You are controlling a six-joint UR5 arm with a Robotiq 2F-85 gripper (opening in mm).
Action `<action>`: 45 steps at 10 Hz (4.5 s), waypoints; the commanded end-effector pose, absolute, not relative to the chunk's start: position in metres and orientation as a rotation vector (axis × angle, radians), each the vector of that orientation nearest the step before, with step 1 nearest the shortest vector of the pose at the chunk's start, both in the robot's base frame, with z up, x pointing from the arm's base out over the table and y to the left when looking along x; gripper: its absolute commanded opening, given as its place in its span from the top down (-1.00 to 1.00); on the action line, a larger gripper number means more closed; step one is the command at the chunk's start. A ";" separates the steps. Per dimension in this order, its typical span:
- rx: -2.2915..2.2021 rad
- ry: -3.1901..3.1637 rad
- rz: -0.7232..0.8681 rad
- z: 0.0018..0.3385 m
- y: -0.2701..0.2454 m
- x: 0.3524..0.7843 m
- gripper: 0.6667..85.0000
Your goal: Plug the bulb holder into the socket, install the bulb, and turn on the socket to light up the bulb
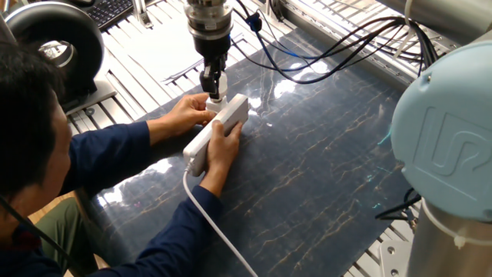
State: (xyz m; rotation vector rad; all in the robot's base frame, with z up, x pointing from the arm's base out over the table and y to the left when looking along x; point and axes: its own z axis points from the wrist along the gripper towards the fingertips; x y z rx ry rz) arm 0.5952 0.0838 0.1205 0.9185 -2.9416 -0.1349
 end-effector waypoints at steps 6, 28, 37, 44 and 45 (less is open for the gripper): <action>0.623 -2.994 -0.235 0.124 0.093 0.592 0.99; -0.052 -2.993 -0.248 0.123 0.091 0.600 0.99; 0.222 -3.099 -0.262 0.126 0.083 0.628 -1.00; 0.832 -3.057 -0.148 0.132 0.084 0.632 -1.00; 0.938 -3.039 -0.159 0.133 0.090 0.632 -1.00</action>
